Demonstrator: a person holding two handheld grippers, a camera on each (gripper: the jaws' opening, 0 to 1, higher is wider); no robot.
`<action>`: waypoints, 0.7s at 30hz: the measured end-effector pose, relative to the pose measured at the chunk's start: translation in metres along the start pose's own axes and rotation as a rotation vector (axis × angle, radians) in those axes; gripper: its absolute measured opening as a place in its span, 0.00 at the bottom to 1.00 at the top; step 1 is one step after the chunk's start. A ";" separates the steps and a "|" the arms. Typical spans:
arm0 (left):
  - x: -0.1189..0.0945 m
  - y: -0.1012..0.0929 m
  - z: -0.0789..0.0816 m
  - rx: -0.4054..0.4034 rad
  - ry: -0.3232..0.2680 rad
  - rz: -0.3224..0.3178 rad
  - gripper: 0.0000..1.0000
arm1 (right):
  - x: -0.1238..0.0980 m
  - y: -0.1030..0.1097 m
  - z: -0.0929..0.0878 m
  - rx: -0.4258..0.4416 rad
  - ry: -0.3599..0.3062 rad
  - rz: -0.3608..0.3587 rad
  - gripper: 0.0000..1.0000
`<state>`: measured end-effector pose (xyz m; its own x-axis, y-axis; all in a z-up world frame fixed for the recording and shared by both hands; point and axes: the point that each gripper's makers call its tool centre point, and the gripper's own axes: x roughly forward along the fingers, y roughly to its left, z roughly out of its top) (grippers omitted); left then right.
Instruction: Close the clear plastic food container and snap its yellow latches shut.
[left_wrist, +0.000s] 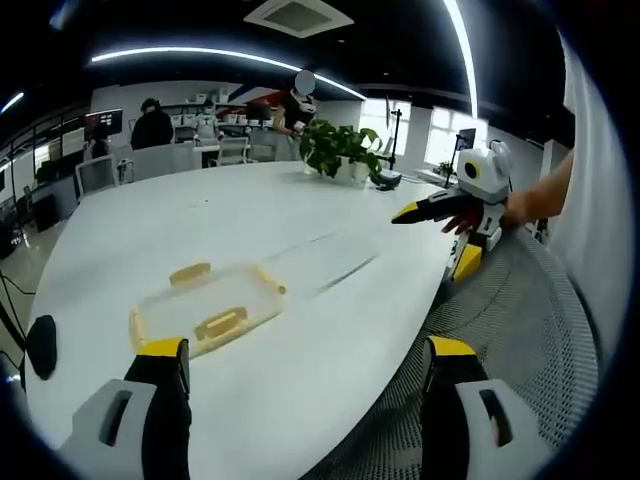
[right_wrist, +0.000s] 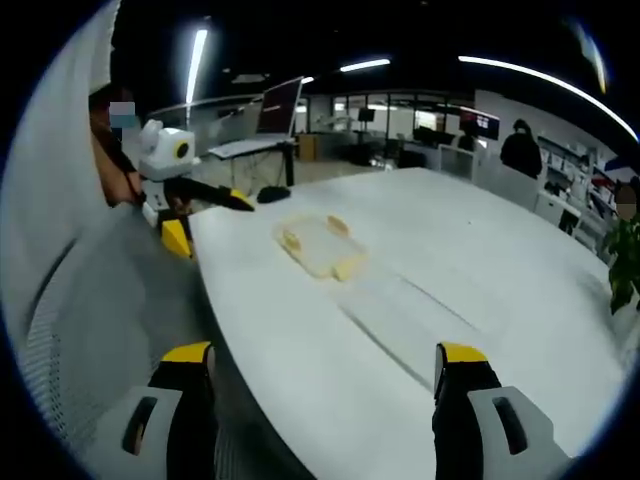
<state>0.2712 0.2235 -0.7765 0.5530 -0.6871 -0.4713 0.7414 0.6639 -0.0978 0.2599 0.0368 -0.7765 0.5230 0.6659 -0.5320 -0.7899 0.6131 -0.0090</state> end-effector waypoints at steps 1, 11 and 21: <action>0.000 0.000 0.000 -0.001 0.001 0.000 0.98 | 0.000 0.000 0.000 -0.003 0.000 0.000 0.91; 0.000 -0.001 0.000 0.002 0.000 -0.005 0.98 | 0.000 0.001 0.001 -0.005 -0.001 0.000 0.91; 0.000 0.000 -0.001 0.002 0.005 -0.003 0.98 | 0.000 0.001 0.000 -0.004 0.001 0.001 0.90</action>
<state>0.2708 0.2235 -0.7776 0.5487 -0.6879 -0.4751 0.7439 0.6610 -0.0980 0.2594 0.0371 -0.7761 0.5216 0.6661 -0.5332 -0.7920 0.6105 -0.0120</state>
